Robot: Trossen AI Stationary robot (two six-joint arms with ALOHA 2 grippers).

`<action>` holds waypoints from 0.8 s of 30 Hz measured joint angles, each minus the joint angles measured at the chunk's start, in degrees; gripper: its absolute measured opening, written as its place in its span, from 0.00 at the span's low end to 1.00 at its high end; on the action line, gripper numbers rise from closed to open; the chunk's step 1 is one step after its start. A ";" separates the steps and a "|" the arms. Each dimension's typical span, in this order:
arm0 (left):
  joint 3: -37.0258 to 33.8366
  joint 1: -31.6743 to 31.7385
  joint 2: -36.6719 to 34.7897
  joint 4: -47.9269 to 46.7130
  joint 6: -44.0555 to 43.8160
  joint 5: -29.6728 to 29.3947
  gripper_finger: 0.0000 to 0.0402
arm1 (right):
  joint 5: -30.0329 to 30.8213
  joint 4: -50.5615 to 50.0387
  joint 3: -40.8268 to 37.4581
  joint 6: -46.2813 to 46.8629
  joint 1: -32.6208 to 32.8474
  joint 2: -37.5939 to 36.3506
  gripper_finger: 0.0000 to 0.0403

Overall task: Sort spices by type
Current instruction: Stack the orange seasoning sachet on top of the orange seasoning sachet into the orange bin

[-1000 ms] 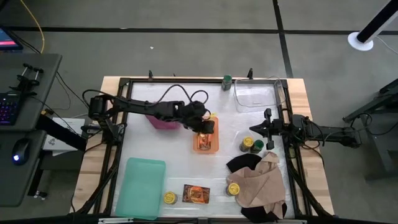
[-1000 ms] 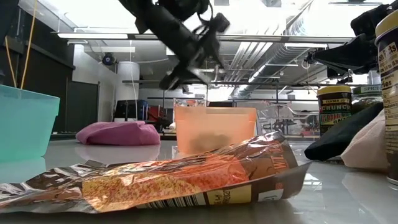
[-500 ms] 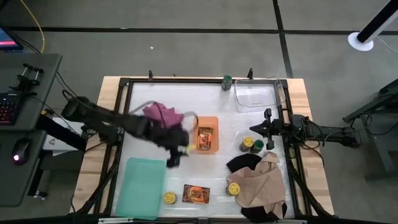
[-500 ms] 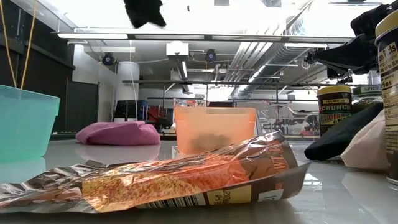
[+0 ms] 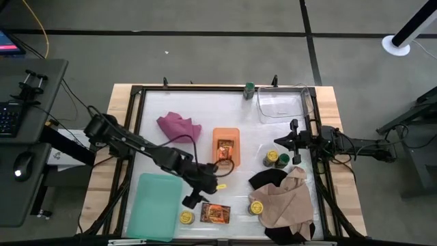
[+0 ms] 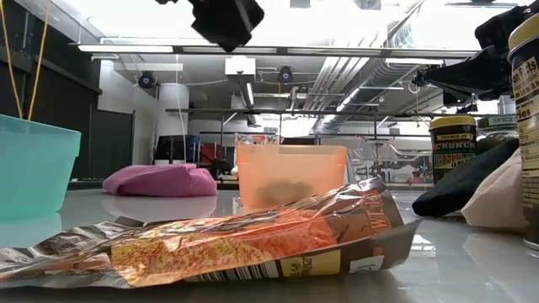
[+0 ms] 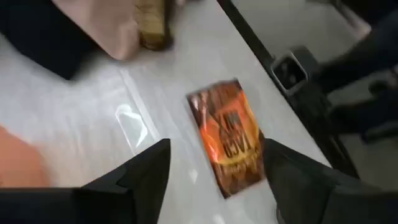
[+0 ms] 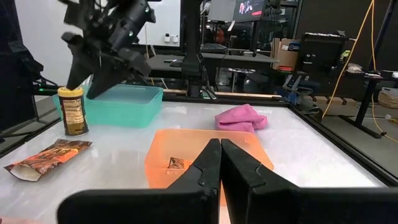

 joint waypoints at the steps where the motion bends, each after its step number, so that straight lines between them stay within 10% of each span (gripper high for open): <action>1: 0.00 -0.40 0.07 0.10 0.16 -0.03 0.64 | 0.00 0.00 0.00 -0.02 -0.01 0.00 0.00; 24: 8.37 -7.71 20.12 4.17 -13.31 -14.42 0.71 | 0.00 0.00 0.01 0.00 0.01 0.33 0.00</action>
